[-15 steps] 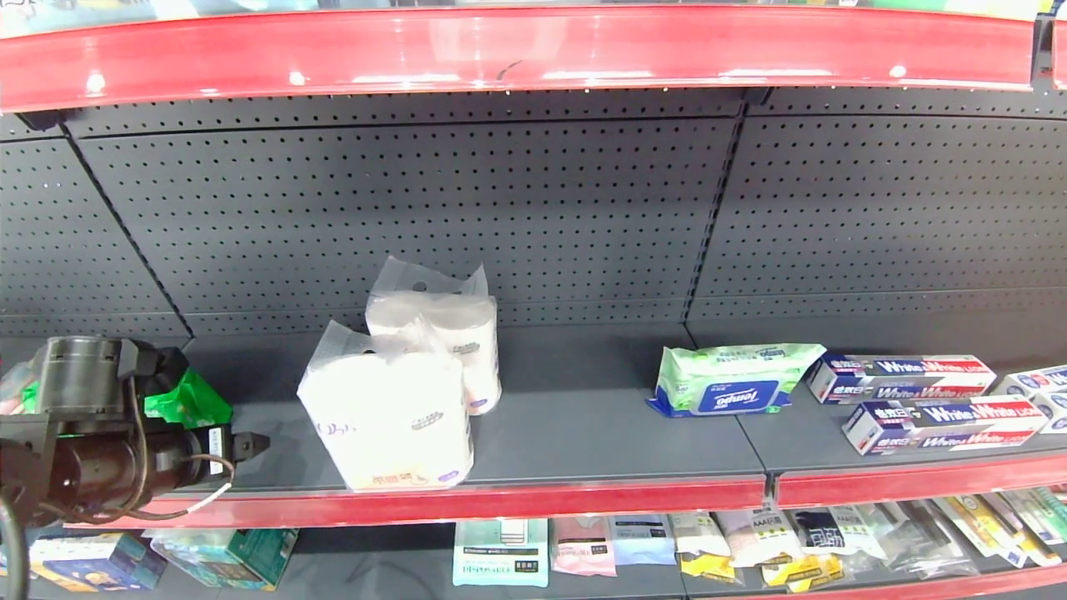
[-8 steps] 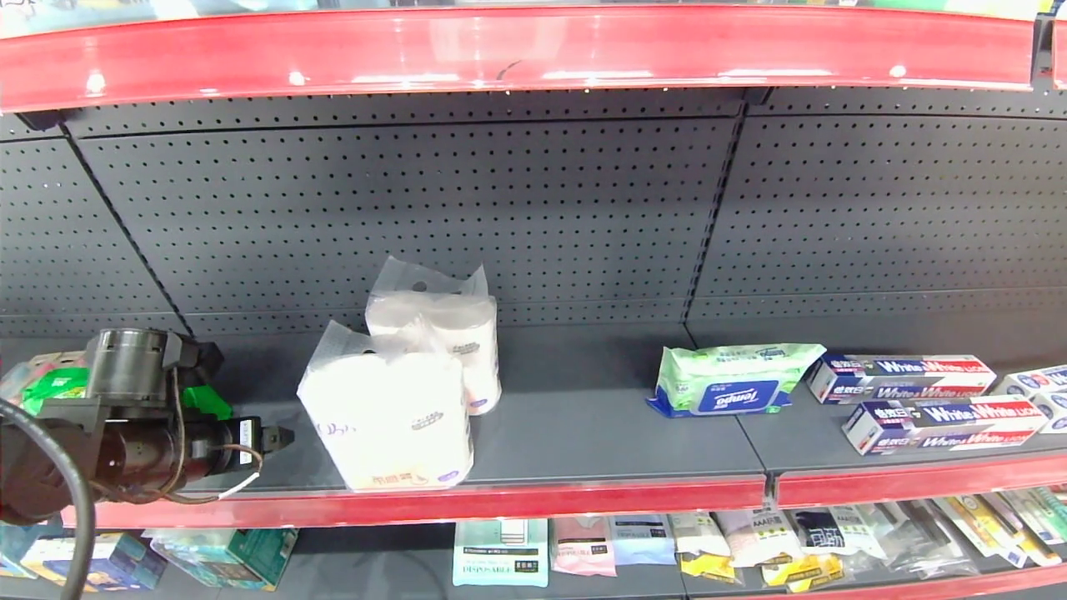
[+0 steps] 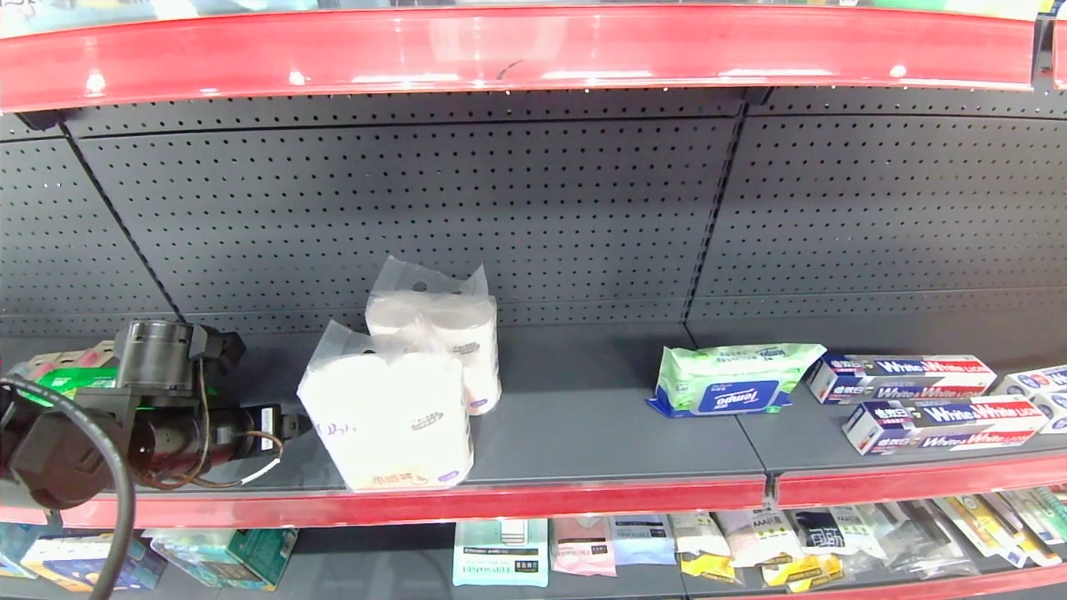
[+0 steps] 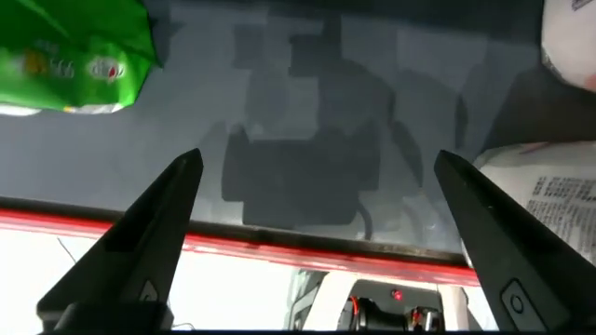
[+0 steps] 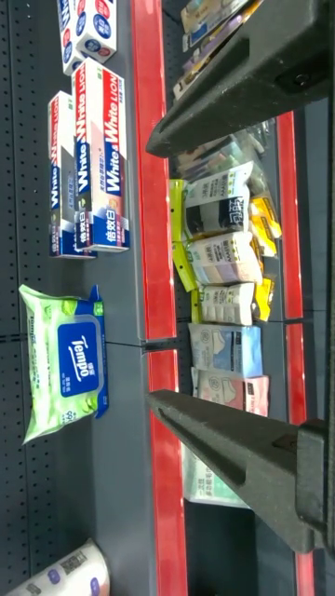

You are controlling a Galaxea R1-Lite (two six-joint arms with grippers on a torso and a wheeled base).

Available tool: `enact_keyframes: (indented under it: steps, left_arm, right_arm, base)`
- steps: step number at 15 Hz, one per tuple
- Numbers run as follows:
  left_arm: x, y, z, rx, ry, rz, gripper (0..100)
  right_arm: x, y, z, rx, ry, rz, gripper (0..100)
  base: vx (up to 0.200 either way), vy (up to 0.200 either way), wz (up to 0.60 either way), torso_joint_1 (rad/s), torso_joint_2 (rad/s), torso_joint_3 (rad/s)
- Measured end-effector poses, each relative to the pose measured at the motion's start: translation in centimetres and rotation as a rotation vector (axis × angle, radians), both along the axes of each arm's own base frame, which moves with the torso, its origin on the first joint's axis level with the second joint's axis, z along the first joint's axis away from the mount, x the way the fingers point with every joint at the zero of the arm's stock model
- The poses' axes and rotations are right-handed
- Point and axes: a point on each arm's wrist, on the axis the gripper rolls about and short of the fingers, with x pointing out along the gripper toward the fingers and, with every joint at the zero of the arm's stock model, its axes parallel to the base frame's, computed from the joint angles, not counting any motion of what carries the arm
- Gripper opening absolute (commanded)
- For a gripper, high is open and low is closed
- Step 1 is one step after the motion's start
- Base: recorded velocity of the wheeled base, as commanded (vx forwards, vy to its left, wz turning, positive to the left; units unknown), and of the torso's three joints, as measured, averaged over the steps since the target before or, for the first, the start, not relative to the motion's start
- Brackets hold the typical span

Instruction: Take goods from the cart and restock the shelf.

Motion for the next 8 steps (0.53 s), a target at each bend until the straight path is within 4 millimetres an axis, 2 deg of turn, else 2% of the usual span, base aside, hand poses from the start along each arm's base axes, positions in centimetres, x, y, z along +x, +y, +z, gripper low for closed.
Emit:
enact_keyframes:
  steps: [8]
  left_arm:
    - [0.9, -1.3, -0.3, -0.015, -0.031, -0.03, 100]
  right_arm:
    - [0.0, 0.0, 0.0, 0.0, 0.0, 0.0, 100]
  base:
    - [0.0, 0.0, 0.0, 0.0, 0.0, 0.0]
